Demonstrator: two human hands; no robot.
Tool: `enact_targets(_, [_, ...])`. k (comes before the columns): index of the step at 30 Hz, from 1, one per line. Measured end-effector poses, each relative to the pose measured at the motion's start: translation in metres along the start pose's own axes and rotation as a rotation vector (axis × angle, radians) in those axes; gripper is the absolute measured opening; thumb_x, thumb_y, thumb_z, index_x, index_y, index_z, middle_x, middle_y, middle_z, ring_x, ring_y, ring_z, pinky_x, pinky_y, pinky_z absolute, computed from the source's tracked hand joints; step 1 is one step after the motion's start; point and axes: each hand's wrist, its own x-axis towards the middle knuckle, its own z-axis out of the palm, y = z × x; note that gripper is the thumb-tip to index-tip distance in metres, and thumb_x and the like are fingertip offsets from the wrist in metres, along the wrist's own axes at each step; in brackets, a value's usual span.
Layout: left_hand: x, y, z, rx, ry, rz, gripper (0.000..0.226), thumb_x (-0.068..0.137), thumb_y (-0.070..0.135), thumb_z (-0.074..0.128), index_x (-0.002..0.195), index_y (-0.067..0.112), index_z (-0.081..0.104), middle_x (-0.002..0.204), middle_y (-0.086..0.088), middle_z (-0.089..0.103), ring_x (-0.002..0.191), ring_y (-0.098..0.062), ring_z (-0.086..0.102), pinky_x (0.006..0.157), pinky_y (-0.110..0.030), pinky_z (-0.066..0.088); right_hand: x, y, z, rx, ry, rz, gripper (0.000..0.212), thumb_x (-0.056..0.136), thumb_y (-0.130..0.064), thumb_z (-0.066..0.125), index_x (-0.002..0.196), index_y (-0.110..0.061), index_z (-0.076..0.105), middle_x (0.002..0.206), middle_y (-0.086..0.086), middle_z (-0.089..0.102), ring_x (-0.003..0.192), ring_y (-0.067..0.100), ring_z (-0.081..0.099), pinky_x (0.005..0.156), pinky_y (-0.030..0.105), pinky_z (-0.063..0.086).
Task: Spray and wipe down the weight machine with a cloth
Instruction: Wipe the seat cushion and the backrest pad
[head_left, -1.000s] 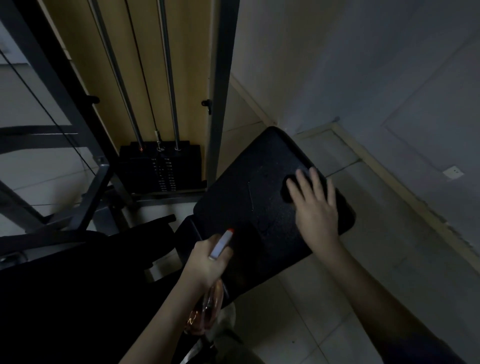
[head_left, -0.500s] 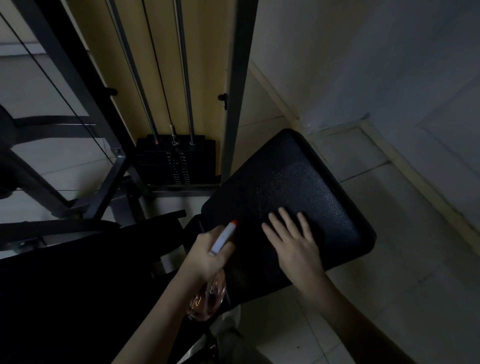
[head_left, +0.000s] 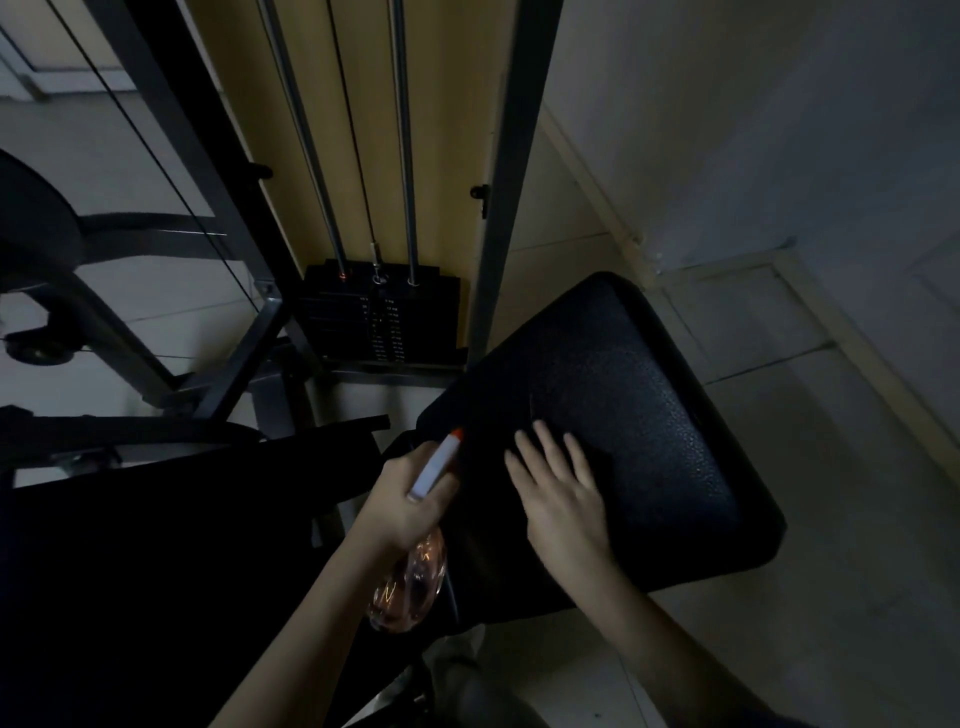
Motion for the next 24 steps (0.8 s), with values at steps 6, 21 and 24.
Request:
enact_targets(6, [0.01, 0.002, -0.001, -0.018, 0.012, -0.024, 0.044, 0.075, 0.042, 0.052, 0.089, 0.002, 0.057, 0.065, -0.003, 0.052, 0.052, -0.007, 0.046, 0.05, -0.022, 0.038, 0.051, 0.044, -0.052, -0.069, 0.229, 0.258, 0.057, 0.068, 0.001, 0.057, 0.124, -0.01, 0.06, 0.14, 0.014, 0.049, 0.136, 0.034, 0.035, 0.113, 0.054, 0.013])
enact_targets(21, [0.011, -0.008, -0.013, -0.057, -0.066, -0.069, 0.032, 0.078, 0.03, 0.051, 0.096, 0.004, 0.059, 0.077, -0.016, 0.062, 0.057, -0.014, 0.053, 0.052, -0.024, 0.041, 0.045, 0.015, -0.018, -0.181, 0.006, 0.08, 0.049, 0.078, -0.012, 0.038, 0.12, -0.012, 0.064, 0.13, 0.012, 0.058, 0.125, 0.032, 0.049, 0.106, 0.047, 0.025])
enact_targets(24, [0.01, -0.012, -0.019, -0.069, -0.061, -0.093, 0.031, 0.078, 0.031, 0.05, 0.093, 0.004, 0.058, 0.071, -0.01, 0.057, 0.057, -0.011, 0.05, 0.053, -0.023, 0.039, 0.085, 0.043, -0.046, -0.229, 0.175, 0.221, 0.055, 0.073, -0.002, 0.057, 0.128, -0.01, 0.056, 0.137, 0.014, 0.05, 0.132, 0.035, 0.04, 0.109, 0.054, 0.019])
